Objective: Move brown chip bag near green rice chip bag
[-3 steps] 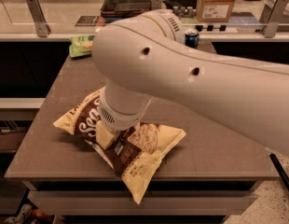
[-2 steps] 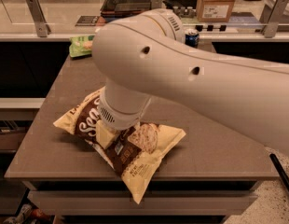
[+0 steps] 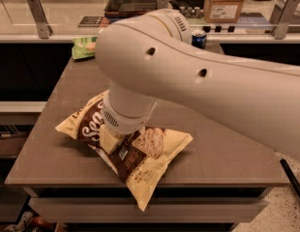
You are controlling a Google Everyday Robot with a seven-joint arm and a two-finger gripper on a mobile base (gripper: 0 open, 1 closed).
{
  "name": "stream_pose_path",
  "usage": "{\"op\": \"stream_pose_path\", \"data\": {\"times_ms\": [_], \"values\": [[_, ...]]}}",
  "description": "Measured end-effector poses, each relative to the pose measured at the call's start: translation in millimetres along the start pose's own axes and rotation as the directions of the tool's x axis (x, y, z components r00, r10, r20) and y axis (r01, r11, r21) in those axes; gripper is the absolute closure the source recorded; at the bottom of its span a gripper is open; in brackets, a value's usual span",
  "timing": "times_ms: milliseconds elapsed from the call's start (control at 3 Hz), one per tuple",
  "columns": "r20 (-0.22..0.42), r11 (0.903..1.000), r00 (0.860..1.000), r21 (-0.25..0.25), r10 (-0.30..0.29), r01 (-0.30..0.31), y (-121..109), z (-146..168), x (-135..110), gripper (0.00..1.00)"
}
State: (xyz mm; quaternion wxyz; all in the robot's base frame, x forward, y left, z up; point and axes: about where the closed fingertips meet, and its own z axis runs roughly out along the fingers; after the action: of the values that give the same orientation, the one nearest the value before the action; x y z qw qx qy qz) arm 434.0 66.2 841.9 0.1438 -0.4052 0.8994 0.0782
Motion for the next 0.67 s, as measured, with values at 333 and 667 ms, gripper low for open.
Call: {"op": "stream_pose_path", "data": {"times_ms": [333, 667], "values": [[0.000, 1.0000, 1.000, 0.000, 0.000, 0.000, -0.1, -0.6, -0.3, 1.00], [0.000, 1.0000, 1.000, 0.000, 0.000, 0.000, -0.1, -0.7, -0.3, 1.00]]}}
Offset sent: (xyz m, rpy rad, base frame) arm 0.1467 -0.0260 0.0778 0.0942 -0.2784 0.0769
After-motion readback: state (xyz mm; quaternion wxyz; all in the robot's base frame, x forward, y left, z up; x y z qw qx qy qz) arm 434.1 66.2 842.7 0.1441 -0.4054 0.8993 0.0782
